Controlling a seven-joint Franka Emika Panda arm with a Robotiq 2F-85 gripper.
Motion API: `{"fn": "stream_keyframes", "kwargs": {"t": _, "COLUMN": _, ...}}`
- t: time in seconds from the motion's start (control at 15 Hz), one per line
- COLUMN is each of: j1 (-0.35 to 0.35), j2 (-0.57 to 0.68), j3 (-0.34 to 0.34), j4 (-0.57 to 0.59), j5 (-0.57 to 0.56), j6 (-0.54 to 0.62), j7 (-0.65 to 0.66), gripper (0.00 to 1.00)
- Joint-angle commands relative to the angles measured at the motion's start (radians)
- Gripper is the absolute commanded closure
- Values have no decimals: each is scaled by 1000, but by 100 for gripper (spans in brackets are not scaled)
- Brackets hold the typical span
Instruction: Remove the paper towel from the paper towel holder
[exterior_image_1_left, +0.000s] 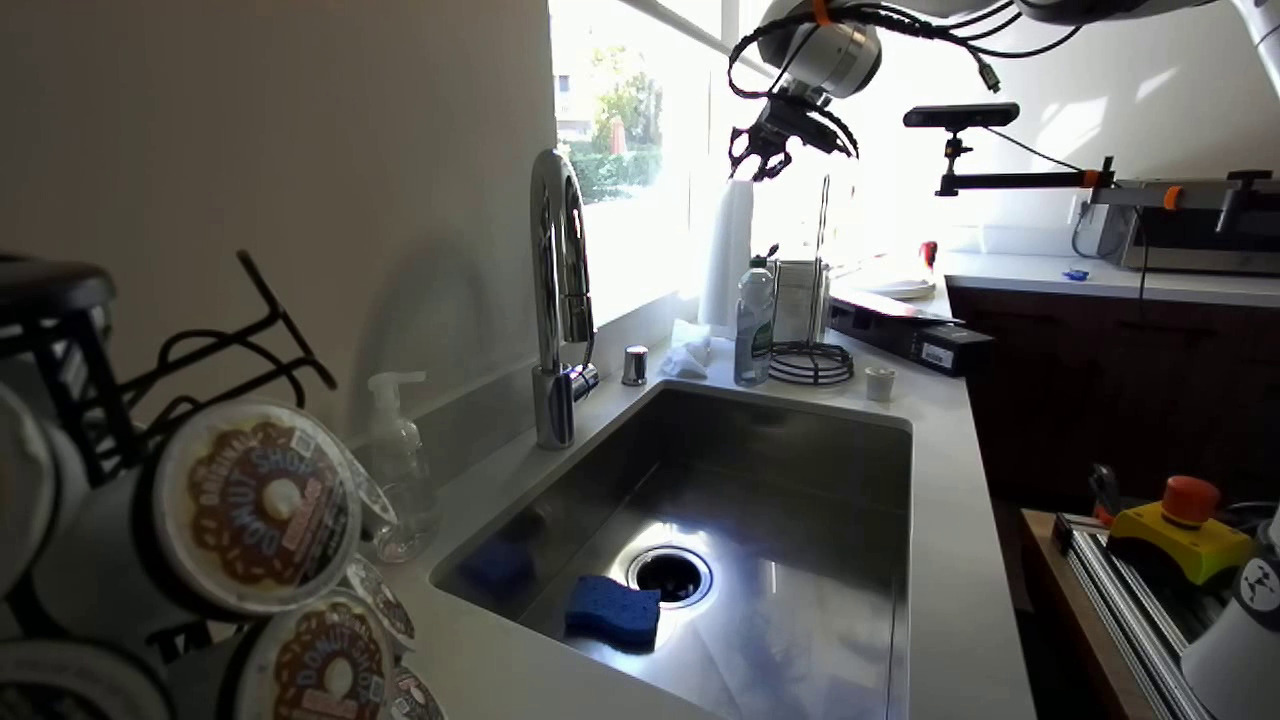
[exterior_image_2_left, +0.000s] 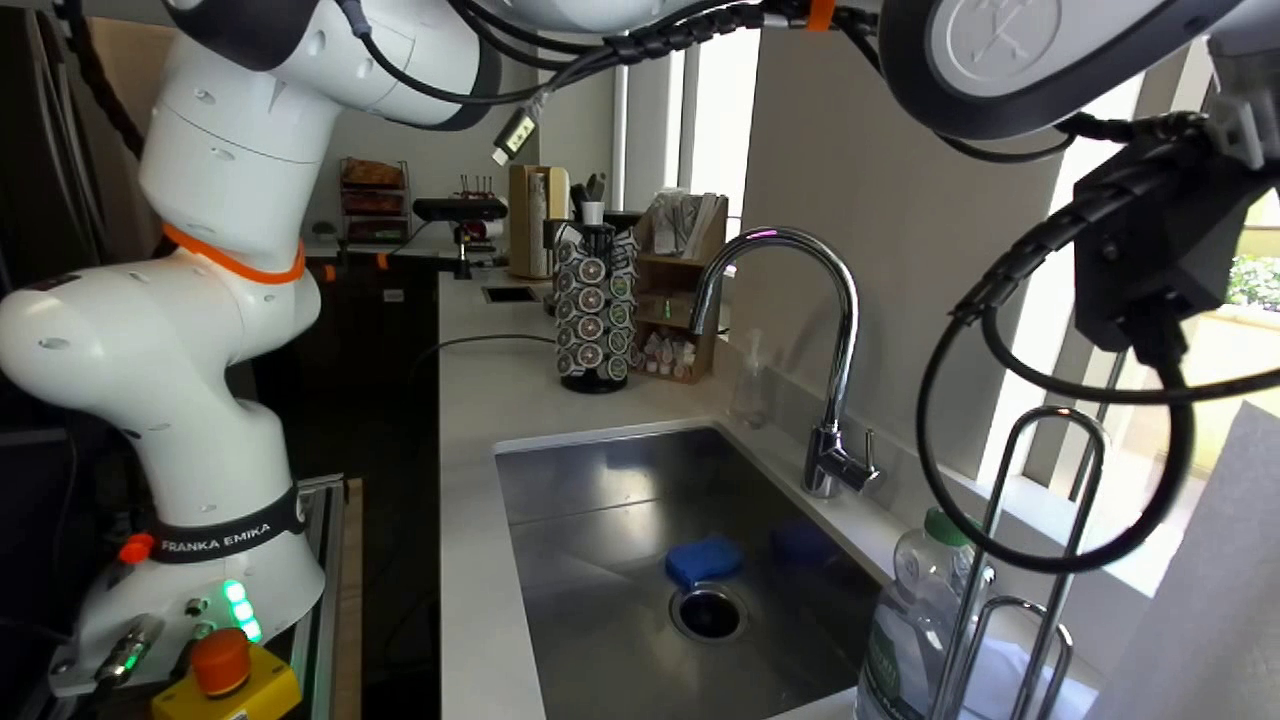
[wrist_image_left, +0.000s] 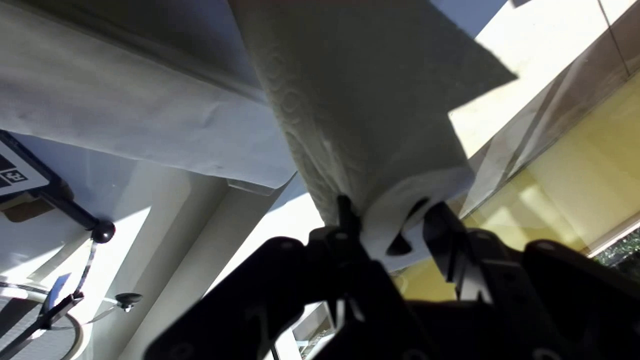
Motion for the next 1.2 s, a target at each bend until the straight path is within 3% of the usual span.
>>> {"fn": "stream_keyframes", "kwargs": {"t": 0.0, "j1": 17, "j2": -4, "j3": -1, "j4": -51, "j5": -7, "j6": 60, "j7": -21, "gripper": 89}}
{"fn": "stream_keyframes", "kwargs": {"t": 0.6, "j1": 27, "j2": 2, "j3": -1, "j4": -86, "j5": -10, "j6": 80, "j7": -35, "gripper": 89}}
{"fn": "stream_keyframes", "kwargs": {"t": 0.73, "j1": 27, "j2": 2, "j3": -3, "j4": -86, "j5": -12, "j6": 79, "j7": -33, "gripper": 43}}
{"fn": "stream_keyframes", "kwargs": {"t": 1.13, "j1": 27, "j2": -1, "j3": -9, "j4": -85, "j5": -15, "j6": 78, "j7": -29, "gripper": 1}}
